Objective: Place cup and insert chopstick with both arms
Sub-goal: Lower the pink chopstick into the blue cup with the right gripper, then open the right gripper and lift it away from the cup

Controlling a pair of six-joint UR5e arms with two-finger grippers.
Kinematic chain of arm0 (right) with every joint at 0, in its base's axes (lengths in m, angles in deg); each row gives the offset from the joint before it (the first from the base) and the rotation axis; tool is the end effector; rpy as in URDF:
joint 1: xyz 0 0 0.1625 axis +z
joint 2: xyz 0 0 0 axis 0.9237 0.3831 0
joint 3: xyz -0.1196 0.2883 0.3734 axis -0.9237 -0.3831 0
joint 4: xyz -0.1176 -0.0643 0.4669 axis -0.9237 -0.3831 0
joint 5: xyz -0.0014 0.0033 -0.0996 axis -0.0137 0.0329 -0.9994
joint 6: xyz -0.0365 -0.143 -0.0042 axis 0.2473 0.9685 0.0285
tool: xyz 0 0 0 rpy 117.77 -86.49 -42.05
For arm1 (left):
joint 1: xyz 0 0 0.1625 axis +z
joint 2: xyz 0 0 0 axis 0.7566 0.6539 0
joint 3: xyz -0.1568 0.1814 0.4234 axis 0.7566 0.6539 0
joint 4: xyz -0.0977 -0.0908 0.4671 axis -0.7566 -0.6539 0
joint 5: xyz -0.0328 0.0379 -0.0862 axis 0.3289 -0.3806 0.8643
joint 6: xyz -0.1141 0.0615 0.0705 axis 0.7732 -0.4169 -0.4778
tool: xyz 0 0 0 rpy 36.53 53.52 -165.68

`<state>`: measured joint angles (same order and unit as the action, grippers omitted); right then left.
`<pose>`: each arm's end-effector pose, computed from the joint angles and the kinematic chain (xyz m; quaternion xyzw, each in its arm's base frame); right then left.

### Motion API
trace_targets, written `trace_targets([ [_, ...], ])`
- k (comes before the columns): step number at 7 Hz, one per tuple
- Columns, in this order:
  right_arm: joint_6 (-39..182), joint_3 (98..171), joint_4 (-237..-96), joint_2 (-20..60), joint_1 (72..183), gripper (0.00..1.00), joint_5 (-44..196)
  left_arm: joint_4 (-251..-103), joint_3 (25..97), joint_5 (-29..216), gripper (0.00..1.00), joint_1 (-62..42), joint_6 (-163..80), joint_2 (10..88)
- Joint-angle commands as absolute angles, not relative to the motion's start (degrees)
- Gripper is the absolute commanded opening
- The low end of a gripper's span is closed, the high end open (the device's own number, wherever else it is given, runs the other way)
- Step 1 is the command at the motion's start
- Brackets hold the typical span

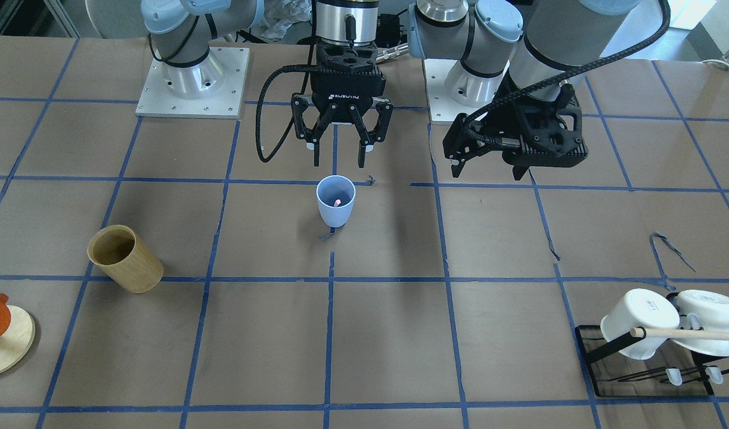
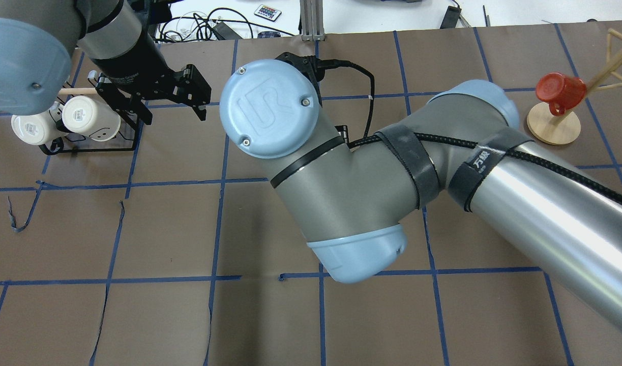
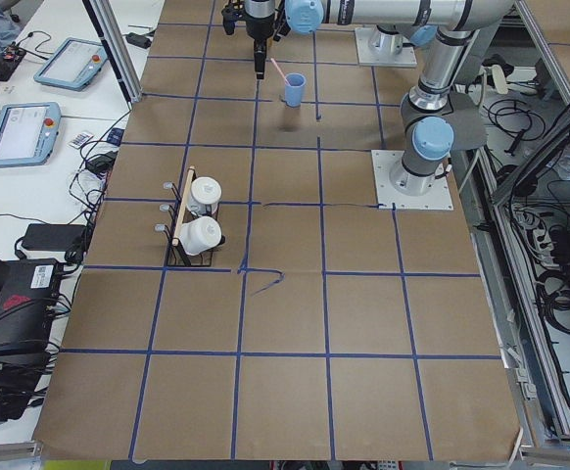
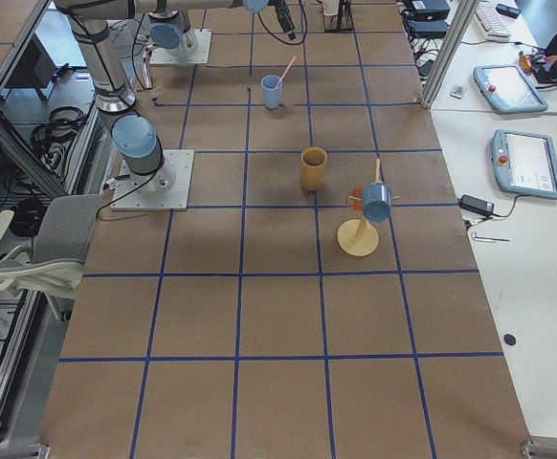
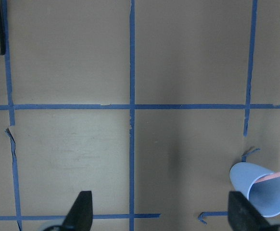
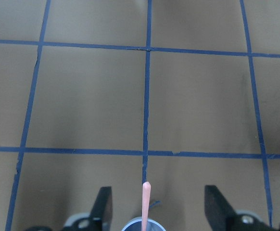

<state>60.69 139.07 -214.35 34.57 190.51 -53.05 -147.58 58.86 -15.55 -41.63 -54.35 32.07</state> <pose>0.4294 -0.4914 0.4497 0.0208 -0.9721 0.2322 0.0250 -0.1484 -0.5896 0.4911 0.0067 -0.9996 0.0108 0.0234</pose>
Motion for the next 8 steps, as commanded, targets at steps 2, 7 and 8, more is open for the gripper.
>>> trace_targets([
  [2,63.33,133.68,-210.42,34.97,184.15,1.0,-52.57,-147.58,58.91,-15.56,1.0,-41.71,-54.36,32.16],
  [7,75.84,123.49,-181.43,35.14,164.36,1.0,-45.01,-147.58,58.82,-15.57,1.0,-41.63,-54.36,32.34],
  [8,77.12,123.38,-176.69,35.14,161.02,1.0,-44.83,-147.58,58.74,-15.57,1.0,-41.71,-54.36,32.43],
])
